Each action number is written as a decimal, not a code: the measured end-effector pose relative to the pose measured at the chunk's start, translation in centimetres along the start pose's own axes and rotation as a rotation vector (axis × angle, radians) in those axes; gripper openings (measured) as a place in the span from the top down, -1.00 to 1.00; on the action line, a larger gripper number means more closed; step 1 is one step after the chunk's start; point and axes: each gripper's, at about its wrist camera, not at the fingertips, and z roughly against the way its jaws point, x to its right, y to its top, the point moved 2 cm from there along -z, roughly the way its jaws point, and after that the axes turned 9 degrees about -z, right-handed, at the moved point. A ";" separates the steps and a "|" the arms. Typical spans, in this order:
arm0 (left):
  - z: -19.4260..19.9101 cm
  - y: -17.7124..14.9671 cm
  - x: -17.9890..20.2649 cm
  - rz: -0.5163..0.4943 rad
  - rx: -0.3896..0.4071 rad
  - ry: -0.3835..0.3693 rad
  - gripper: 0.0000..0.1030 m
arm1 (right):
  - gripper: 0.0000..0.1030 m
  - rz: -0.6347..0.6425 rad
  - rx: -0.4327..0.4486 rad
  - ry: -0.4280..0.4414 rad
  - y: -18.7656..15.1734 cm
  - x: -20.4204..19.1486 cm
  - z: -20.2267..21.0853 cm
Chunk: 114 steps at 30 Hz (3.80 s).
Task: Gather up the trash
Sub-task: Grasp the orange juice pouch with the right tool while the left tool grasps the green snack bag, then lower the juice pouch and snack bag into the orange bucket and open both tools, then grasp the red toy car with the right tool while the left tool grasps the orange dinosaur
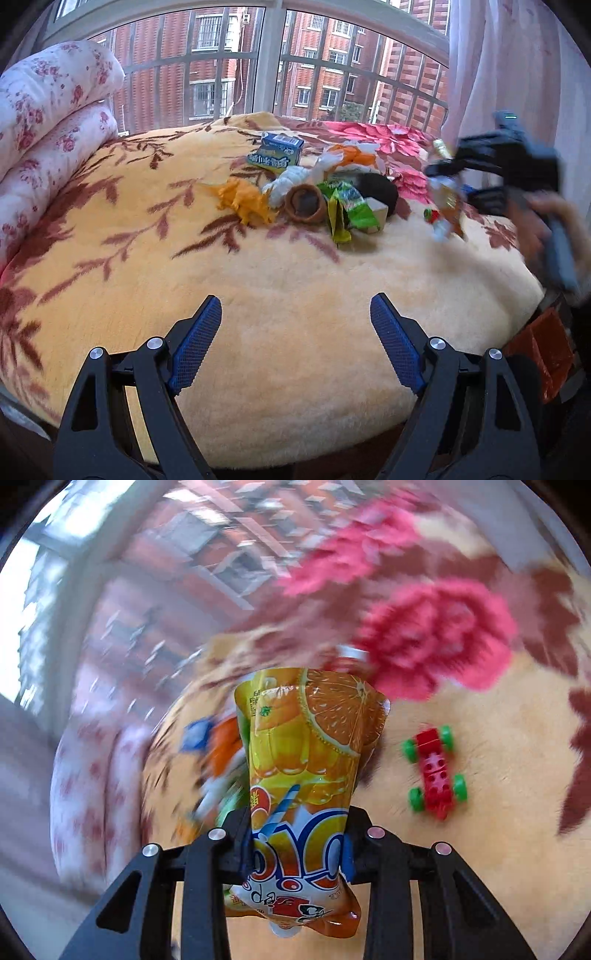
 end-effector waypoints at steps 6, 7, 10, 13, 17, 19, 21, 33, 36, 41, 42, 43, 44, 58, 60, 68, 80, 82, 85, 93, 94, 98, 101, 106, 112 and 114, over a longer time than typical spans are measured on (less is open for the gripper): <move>-3.3 4.3 0.5 0.012 -0.018 -0.016 -0.57 | 0.33 0.272 0.041 0.004 -5.9 -0.5 4.4; -4.2 5.4 1.0 0.009 -0.019 -0.027 -0.57 | 0.33 0.297 0.054 -0.005 -6.5 -0.1 5.0; -6.3 7.6 2.5 0.001 -0.020 -0.039 -0.57 | 0.32 0.356 0.090 -0.021 -8.2 1.1 6.2; -9.6 9.5 3.8 -0.009 -0.050 -0.021 -0.57 | 0.32 0.389 0.119 -0.033 -9.0 2.0 7.0; -13.1 9.6 4.5 0.006 -0.109 -0.010 -0.44 | 0.31 0.383 0.111 -0.013 -9.1 3.5 7.4; -14.5 9.0 4.7 0.008 -0.147 -0.021 0.25 | 0.31 0.374 0.109 -0.008 -9.0 4.0 7.5; -14.9 8.5 4.6 0.026 -0.151 -0.038 0.43 | 0.31 0.361 0.105 0.005 -8.9 4.6 7.6; -6.1 6.6 4.3 -0.031 0.036 -0.073 0.66 | 0.31 0.378 0.132 0.025 -9.8 4.8 8.3; -2.7 5.4 5.4 -0.095 0.067 -0.040 0.66 | 0.31 0.402 0.128 0.031 -10.4 4.2 8.5; 2.5 2.5 7.3 -0.156 0.086 -0.058 0.66 | 0.31 0.476 0.125 0.054 -12.6 2.6 10.1; 3.2 1.9 7.5 -0.157 0.083 -0.062 0.66 | 0.31 0.494 0.121 0.054 -13.3 2.3 10.4; 4.0 1.0 7.7 -0.158 0.075 -0.060 0.66 | 0.31 0.509 0.117 0.054 -14.0 2.0 10.8; 4.5 0.2 7.9 -0.163 0.067 -0.053 0.66 | 0.31 0.518 0.113 0.051 -14.5 1.9 11.0; 5.7 -11.7 9.3 -0.160 -0.162 -0.092 0.66 | 0.31 0.609 -0.130 -0.023 -26.4 5.3 8.5; 4.6 -13.3 9.2 -0.146 -0.216 -0.114 0.66 | 0.31 0.602 -0.173 -0.036 -27.5 6.1 7.3; 1.7 -17.1 9.8 -0.137 -0.372 -0.145 0.66 | 0.31 0.628 -0.290 -0.106 -30.1 7.5 3.3; 0.7 -16.9 9.5 -0.108 -0.417 -0.116 -0.24 | -0.20 0.637 -0.329 -0.141 -30.5 8.4 2.0; 0.7 -16.8 9.3 -0.106 -0.422 -0.113 -0.24 | -0.20 0.627 -0.323 -0.141 -30.3 8.6 2.1; 0.9 -16.6 9.5 -0.109 -0.422 -0.112 -0.24 | -0.20 0.621 -0.312 -0.138 -29.8 8.9 2.7; 2.6 -14.6 8.9 -0.155 -0.349 -0.039 -0.45 | -0.20 0.616 -0.234 -0.102 -27.3 8.1 6.4; 3.2 -13.9 8.8 -0.164 -0.322 -0.023 -0.57 | -0.20 0.618 -0.213 -0.092 -26.6 7.7 7.2; 6.0 -9.9 8.0 -0.209 -0.181 0.046 -0.74 | -0.20 0.623 -0.090 -0.093 -21.3 6.2 10.1; 7.0 -6.9 7.3 -0.205 -0.115 0.055 -0.77 | -0.21 0.609 0.003 -0.126 -16.4 5.8 10.7; 6.4 -2.6 5.6 -0.142 -0.069 0.041 -0.79 | -0.23 0.543 0.086 -0.196 -8.7 4.7 8.1; 3.2 -0.2 3.8 -0.042 -0.090 0.030 -0.79 | -0.26 0.471 0.089 -0.344 -1.5 3.6 1.0; 2.7 -0.3 3.5 -0.022 -0.106 0.043 -0.79 | -0.26 0.458 0.068 -0.390 -0.4 3.5 -1.3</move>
